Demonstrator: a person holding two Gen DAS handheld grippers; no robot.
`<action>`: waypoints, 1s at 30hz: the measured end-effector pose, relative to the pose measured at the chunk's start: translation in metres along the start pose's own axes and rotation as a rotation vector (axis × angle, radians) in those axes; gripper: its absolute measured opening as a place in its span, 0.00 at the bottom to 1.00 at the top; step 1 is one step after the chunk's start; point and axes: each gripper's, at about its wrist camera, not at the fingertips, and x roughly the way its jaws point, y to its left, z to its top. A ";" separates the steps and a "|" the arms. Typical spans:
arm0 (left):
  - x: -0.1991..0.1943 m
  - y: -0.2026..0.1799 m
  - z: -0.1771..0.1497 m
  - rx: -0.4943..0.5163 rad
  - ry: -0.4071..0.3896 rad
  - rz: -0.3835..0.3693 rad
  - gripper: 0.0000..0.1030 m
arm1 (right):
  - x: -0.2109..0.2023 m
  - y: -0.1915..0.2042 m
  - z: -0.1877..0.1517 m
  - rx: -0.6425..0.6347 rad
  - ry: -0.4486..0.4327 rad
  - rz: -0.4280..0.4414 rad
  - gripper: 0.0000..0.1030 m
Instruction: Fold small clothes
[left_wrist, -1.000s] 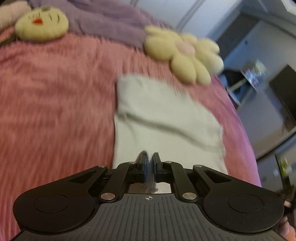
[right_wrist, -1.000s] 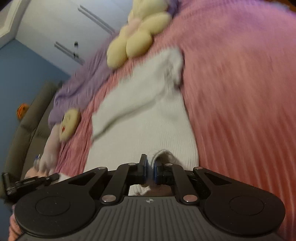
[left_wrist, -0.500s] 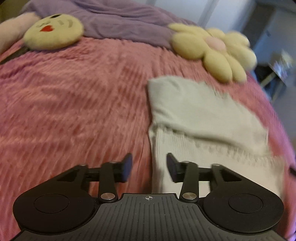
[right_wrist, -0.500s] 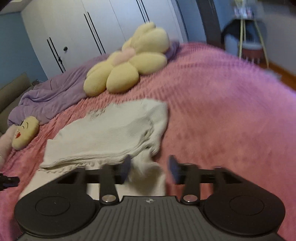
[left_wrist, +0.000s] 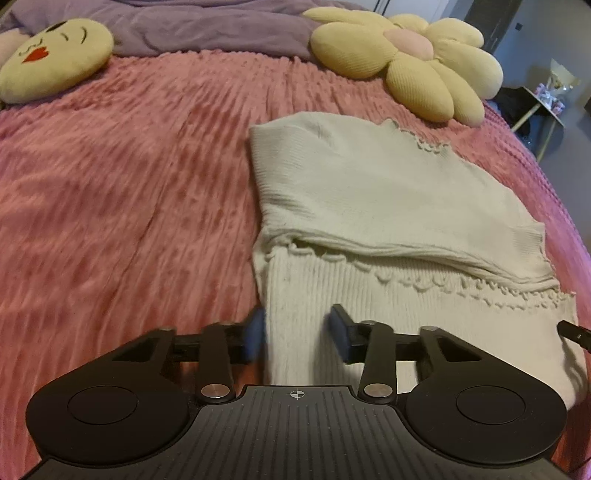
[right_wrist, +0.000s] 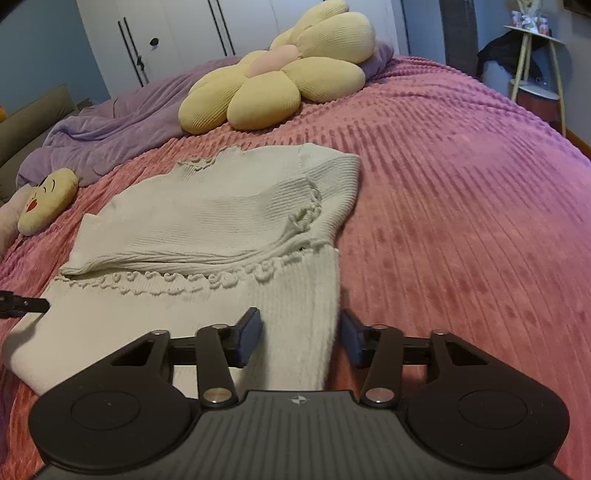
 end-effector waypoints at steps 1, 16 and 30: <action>0.000 -0.003 0.000 0.011 -0.007 0.014 0.22 | 0.002 0.002 0.000 -0.005 0.001 -0.002 0.34; -0.047 -0.019 0.006 0.065 -0.138 0.045 0.11 | -0.033 0.020 0.007 -0.119 -0.142 -0.070 0.08; -0.080 -0.030 0.037 0.115 -0.258 0.040 0.10 | -0.047 0.034 0.030 -0.195 -0.216 -0.049 0.08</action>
